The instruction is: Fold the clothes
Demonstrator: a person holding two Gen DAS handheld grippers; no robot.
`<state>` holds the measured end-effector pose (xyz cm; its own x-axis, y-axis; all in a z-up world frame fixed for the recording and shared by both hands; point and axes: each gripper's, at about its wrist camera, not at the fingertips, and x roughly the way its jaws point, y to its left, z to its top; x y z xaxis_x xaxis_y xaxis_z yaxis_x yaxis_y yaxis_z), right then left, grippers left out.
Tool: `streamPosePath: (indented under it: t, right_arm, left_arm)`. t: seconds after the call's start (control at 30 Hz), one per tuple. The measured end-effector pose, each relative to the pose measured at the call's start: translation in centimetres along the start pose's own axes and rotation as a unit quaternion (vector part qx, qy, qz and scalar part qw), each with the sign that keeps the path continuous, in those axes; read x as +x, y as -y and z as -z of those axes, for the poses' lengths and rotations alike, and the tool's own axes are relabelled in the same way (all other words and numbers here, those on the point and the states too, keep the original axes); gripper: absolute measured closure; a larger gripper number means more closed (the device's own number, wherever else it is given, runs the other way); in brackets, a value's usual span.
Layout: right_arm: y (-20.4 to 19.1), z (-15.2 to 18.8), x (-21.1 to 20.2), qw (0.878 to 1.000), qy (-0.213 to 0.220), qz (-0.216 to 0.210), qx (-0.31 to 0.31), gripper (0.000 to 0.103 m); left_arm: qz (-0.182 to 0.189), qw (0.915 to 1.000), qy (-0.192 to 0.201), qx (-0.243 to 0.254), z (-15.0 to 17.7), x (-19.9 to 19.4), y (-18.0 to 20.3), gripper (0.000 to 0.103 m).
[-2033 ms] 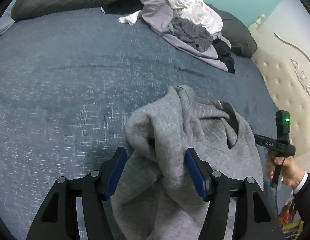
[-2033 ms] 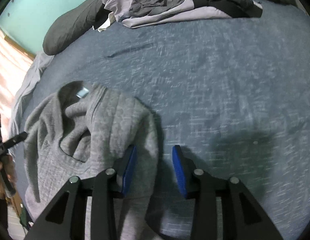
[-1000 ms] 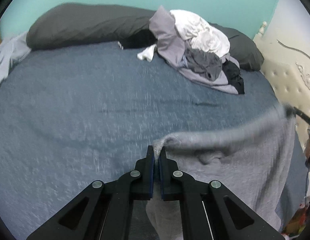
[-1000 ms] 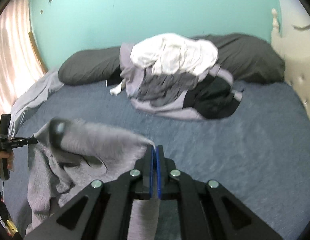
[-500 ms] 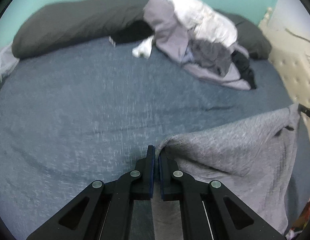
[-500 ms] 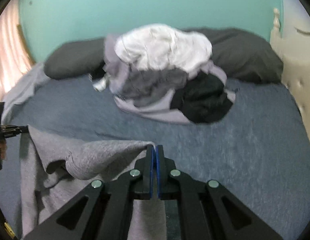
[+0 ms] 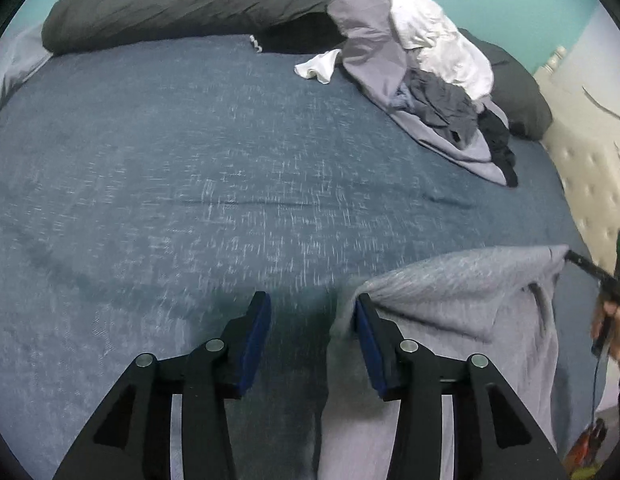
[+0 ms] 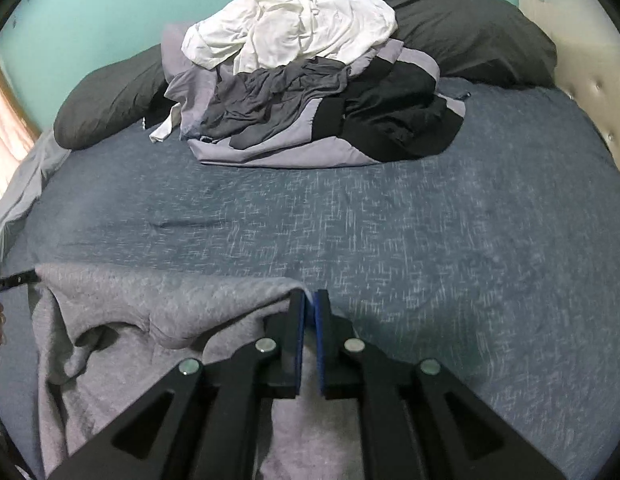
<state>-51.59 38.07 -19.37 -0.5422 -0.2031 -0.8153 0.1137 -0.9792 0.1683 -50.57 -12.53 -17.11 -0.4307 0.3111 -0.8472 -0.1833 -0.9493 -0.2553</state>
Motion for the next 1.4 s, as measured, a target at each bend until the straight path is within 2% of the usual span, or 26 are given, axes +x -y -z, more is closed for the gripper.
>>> streamPosePath:
  t: [0.13, 0.27, 0.33, 0.63, 0.77, 0.9, 0.93, 0.97, 1.0, 1.23, 1.4]
  right_arm:
    - [1.1, 0.2, -1.6, 0.999, 0.001, -0.013, 0.042, 0.097]
    - [0.8, 0.7, -3.8, 0.999, 0.004, -0.01, 0.033, 0.097]
    - [0.4, 1.4, -5.1, 0.999, 0.007, -0.014, 0.027, 0.097]
    - [-1.6, 7.7, -7.9, 0.999, -0.006, -0.042, 0.01, 0.097]
    - [-2.0, 10.4, -8.2, 0.998, -0.015, -0.05, 0.02, 0.097]
    - [-2.4, 11.5, -8.6, 0.998, -0.019, -0.052, 0.026, 0.097]
    - [-2.6, 11.7, -8.8, 0.998, -0.019, -0.053, 0.026, 0.097]
    - [-2.9, 11.8, -9.1, 0.998, -0.018, -0.054, 0.024, 0.097]
    - [-3.1, 11.8, -9.3, 0.998, -0.018, -0.055, 0.02, 0.097]
    - [-4.0, 11.6, -10.8, 0.998, -0.008, -0.057, 0.013, 0.097]
    - [-4.1, 11.3, -11.7, 0.998, -0.002, -0.056, 0.008, 0.097]
  left_arm:
    - [0.005, 0.9999, -0.004, 0.013, 2.0, -2.2, 0.2, 0.056]
    - [0.015, 0.9993, -0.016, 0.029, 5.1, -3.3, 0.8, 0.056]
    - [0.03, 0.999, -0.027, 0.021, 7.0, -3.1, 0.9, 0.051]
    - [0.041, 0.9973, -0.06, -0.011, 15.4, -1.6, 1.2, 0.049]
    - [0.055, 0.9955, -0.074, -0.023, 17.9, -1.5, 1.1, 0.049]
    - [0.071, 0.9933, -0.089, -0.018, 19.8, -1.3, 1.8, 0.051]
    - [0.077, 0.993, -0.089, -0.012, 20.1, -1.3, 2.1, 0.064]
    - [0.082, 0.9925, -0.091, -0.008, 20.2, -1.3, 2.4, 0.088]
    - [0.084, 0.9921, -0.093, -0.006, 20.3, -1.3, 2.6, 0.097]
    - [0.064, 0.9952, -0.072, 0.014, 19.4, -3.5, 3.1, 0.098]
    - [0.027, 0.9986, -0.041, 0.017, 17.5, -7.4, 0.7, 0.098]
